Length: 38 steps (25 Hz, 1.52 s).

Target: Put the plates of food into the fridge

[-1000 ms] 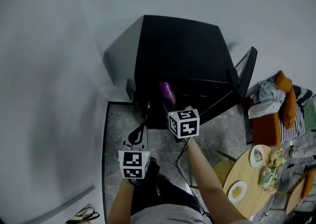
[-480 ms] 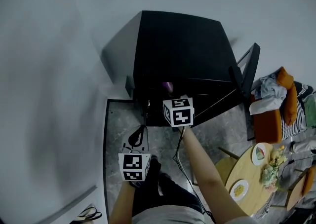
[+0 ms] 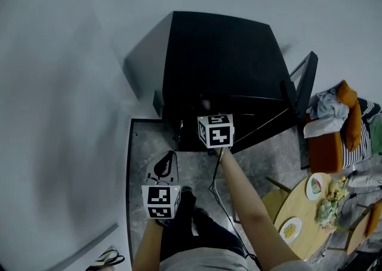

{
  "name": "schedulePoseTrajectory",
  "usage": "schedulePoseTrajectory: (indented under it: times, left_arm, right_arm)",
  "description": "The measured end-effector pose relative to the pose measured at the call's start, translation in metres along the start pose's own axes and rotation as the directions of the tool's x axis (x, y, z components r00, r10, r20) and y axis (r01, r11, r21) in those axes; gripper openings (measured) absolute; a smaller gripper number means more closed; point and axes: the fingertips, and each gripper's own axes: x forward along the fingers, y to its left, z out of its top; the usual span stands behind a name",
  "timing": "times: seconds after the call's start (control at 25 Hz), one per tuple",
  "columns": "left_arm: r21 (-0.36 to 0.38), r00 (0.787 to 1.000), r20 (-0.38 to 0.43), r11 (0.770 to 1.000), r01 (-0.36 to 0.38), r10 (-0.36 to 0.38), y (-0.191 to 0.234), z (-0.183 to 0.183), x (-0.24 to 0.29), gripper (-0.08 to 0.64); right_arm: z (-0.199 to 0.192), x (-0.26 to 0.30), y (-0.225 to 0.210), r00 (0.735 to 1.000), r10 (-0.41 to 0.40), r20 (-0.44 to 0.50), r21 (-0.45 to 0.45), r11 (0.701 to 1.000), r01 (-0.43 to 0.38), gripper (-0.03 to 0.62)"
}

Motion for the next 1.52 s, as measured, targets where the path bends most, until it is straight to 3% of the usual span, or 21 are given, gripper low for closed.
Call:
schedulePoseTrajectory:
  times: [0.32,0.4,0.48,0.56,0.6,0.68,0.72,0.92,1.52]
  left_arm:
    - [-0.001,1.0,0.001,1.0,-0.002,0.002,0.0,0.002,0.002,0.008]
    - [0.001,1.0,0.006,1.0,0.001,-0.001,-0.002,0.004,0.002,0.008]
    - [0.001,1.0,0.009,1.0,0.004,-0.004,-0.004,0.005,0.002,0.008]
    - [0.002,1.0,0.01,1.0,0.006,-0.006,-0.006,0.006,0.003,0.008]
    - [0.003,1.0,0.009,1.0,0.007,-0.007,-0.007,0.006,0.003,0.008]
    - [0.006,1.0,0.005,1.0,0.011,-0.011,-0.011,0.005,0.003,0.008]
    - [0.008,1.0,0.004,1.0,0.014,-0.014,-0.012,0.004,0.004,0.008]
    - [0.007,1.0,0.003,1.0,0.016,-0.016,-0.013,0.002,0.005,0.008]
    - [-0.009,1.0,0.002,1.0,-0.021,0.021,0.002,0.0,-0.001,0.008]
  right_arm:
    - [0.016,-0.04,0.006,0.99,0.017,0.14,0.011,1.0,-0.019,0.213]
    - [0.017,-0.065,0.011,0.974,0.028,0.224,0.006,1.0,-0.03,0.213]
    - [0.013,-0.087,0.021,0.95,0.091,0.299,-0.01,0.996,-0.092,0.212]
    - [0.003,-0.1,0.027,0.936,0.117,0.333,-0.022,0.993,-0.116,0.189]
    - [-0.003,-0.103,0.025,0.936,0.099,0.337,-0.022,0.995,-0.097,0.164]
    - [-0.018,-0.105,0.016,0.944,0.038,0.327,-0.012,0.999,-0.036,0.034]
    - [-0.025,-0.103,0.011,0.949,0.015,0.314,0.0,1.0,-0.016,0.018]
    - [-0.048,-0.084,-0.007,0.967,-0.023,0.252,0.078,0.997,0.004,0.011]
    - [-0.039,-0.05,-0.011,0.974,-0.021,0.226,0.075,0.997,0.004,0.011]
